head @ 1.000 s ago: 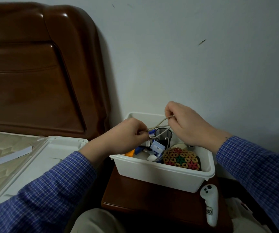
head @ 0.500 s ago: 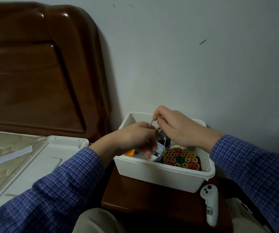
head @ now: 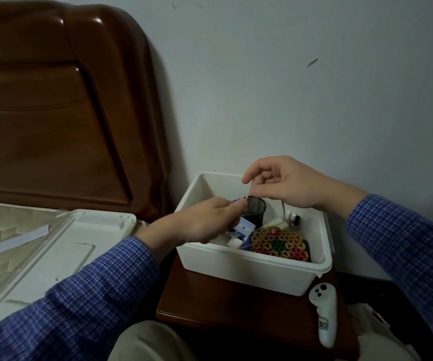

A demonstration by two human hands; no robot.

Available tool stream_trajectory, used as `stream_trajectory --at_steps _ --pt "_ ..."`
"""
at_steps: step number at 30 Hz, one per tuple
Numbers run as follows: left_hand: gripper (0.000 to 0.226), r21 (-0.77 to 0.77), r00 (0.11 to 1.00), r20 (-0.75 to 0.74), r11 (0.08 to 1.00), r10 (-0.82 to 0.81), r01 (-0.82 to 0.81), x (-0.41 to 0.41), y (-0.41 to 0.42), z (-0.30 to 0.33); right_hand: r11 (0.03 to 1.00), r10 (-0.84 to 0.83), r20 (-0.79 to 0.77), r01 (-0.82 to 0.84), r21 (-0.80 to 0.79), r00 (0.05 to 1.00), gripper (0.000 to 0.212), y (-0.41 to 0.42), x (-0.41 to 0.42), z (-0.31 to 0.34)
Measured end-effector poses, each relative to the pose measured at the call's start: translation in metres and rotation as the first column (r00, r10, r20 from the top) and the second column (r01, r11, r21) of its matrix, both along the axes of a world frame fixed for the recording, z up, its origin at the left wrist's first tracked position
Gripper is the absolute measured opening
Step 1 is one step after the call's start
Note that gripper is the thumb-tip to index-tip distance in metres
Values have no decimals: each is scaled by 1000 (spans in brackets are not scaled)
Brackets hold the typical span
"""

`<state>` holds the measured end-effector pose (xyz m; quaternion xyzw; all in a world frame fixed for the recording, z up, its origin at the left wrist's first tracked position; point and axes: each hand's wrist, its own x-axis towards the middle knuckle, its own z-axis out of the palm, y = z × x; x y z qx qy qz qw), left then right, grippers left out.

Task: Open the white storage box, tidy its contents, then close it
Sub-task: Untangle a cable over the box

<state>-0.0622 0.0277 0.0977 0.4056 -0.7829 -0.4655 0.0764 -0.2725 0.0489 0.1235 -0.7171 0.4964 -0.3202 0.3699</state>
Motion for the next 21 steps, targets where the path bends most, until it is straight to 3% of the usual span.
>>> stream_trajectory --at_steps 7,11,14,18,21 --pt "42 -23 984 -178 1000 10 -14 -2 -1 -1 998 -58 -102 54 -43 993 12 -3 -1 0" --pt "33 104 974 -227 994 -4 28 -1 -5 -3 998 -50 -181 40 -57 982 10 -2 2 1" --pt "26 197 948 -306 980 87 -27 -7 -6 -4 998 -14 -208 1 -63 978 9 -1 8 3" --pt "18 323 918 -347 943 191 -74 -13 -5 0 993 -52 -141 36 -115 989 8 -3 10 2" --pt "34 344 910 -375 938 176 -39 -11 -3 2 994 -75 -15 74 -84 997 7 -4 6 0"
